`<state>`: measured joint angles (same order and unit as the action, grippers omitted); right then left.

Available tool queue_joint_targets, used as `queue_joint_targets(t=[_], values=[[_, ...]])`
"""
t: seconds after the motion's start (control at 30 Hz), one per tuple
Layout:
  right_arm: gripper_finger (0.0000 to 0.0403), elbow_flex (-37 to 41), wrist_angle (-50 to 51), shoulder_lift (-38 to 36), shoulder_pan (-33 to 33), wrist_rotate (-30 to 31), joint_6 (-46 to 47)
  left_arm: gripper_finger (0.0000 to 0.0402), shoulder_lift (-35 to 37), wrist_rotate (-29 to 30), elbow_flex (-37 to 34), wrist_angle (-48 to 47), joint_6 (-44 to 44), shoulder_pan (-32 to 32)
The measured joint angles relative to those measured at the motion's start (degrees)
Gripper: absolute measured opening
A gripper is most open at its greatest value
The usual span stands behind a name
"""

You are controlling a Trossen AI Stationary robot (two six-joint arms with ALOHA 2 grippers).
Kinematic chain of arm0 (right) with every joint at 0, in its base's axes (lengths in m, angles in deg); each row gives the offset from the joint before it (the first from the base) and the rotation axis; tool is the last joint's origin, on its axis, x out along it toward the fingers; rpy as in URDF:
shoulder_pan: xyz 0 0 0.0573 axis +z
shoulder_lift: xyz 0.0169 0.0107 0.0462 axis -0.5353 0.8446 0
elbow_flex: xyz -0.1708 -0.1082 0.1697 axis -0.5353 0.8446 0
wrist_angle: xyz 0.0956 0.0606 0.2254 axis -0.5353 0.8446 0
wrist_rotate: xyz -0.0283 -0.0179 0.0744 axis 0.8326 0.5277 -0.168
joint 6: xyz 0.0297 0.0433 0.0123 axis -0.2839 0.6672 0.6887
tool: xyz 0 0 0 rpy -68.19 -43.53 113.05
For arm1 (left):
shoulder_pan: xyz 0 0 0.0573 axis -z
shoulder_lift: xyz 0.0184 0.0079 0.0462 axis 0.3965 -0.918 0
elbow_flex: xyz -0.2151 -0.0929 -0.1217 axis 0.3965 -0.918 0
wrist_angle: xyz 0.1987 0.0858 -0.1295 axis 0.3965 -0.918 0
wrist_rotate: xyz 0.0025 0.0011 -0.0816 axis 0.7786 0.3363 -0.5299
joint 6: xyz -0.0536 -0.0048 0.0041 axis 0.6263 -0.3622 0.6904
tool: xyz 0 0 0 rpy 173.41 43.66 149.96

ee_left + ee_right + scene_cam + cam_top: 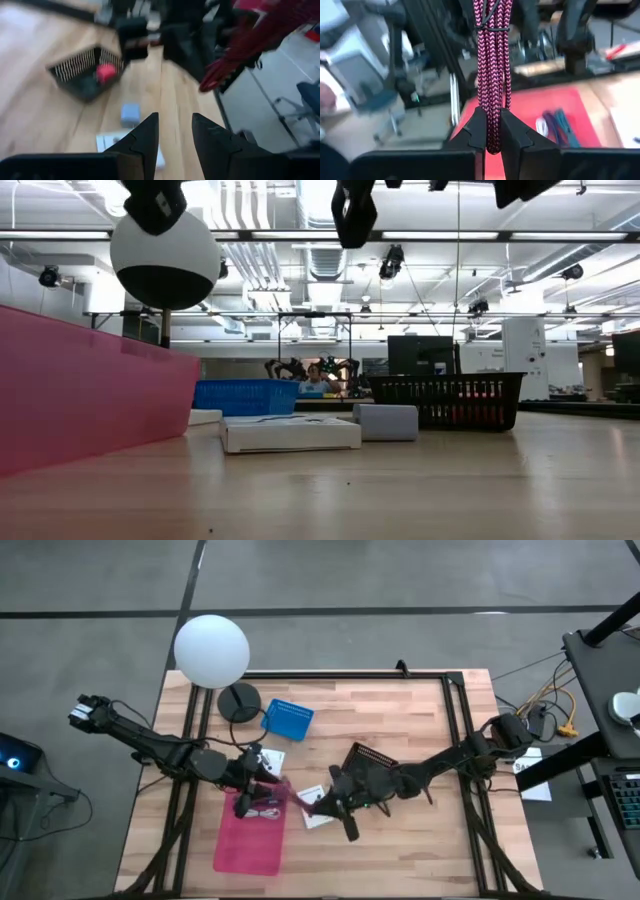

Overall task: Pick and place items into bin
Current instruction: Put the pink charger cable into the pink bin

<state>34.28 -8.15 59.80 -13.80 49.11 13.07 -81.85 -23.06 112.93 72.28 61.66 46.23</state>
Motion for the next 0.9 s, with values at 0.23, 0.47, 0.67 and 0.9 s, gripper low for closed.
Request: queue_joint_targets(t=[0.23,0.47,0.67,0.9], values=[[0.0015,1.75,-6.00,0.00,-1.12,1.31,1.23,0.0101,0.02,3.06,0.00,10.92,-8.63,-0.02],[0.0015,1.70,-5.99,0.00,-1.51,1.29,1.05,0.0101,0.04,4.62,0.00,17.68,-12.46,-0.04],[0.0015,1.75,-5.95,0.00,-2.09,1.26,0.73,0.0101,0.04,4.57,0.00,19.99,-12.31,-0.04],[0.0015,1.75,-5.95,0.00,-3.35,1.29,0.61,0.0102,0.04,4.58,0.00,21.39,-12.32,-0.04]])
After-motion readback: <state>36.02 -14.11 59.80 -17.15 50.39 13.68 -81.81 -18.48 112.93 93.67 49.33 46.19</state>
